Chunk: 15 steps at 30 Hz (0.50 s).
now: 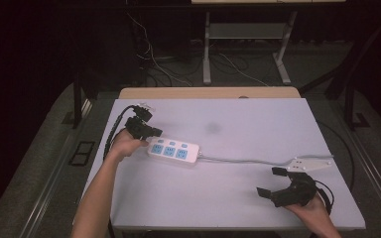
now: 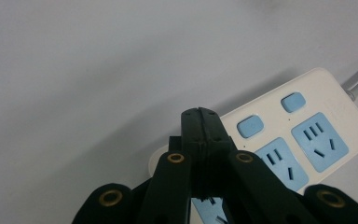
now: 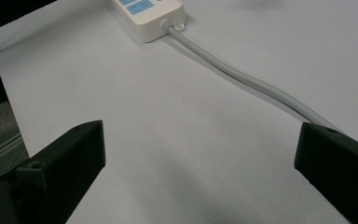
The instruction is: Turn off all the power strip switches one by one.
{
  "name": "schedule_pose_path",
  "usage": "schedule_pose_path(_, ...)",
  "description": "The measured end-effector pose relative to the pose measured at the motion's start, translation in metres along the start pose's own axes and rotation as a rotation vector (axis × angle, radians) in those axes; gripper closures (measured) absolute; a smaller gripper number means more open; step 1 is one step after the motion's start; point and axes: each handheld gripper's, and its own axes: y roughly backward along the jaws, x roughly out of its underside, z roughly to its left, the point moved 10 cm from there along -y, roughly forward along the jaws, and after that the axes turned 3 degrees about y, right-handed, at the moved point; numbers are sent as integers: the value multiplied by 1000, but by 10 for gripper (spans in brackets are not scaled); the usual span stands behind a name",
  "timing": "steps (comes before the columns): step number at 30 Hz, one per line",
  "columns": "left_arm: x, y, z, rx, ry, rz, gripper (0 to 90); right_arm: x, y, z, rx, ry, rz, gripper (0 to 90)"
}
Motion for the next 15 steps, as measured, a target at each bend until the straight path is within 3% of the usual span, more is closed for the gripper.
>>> schedule_pose_path(15,12,-10,0,19,19,31,894,1,0,0,0,0,5,17)
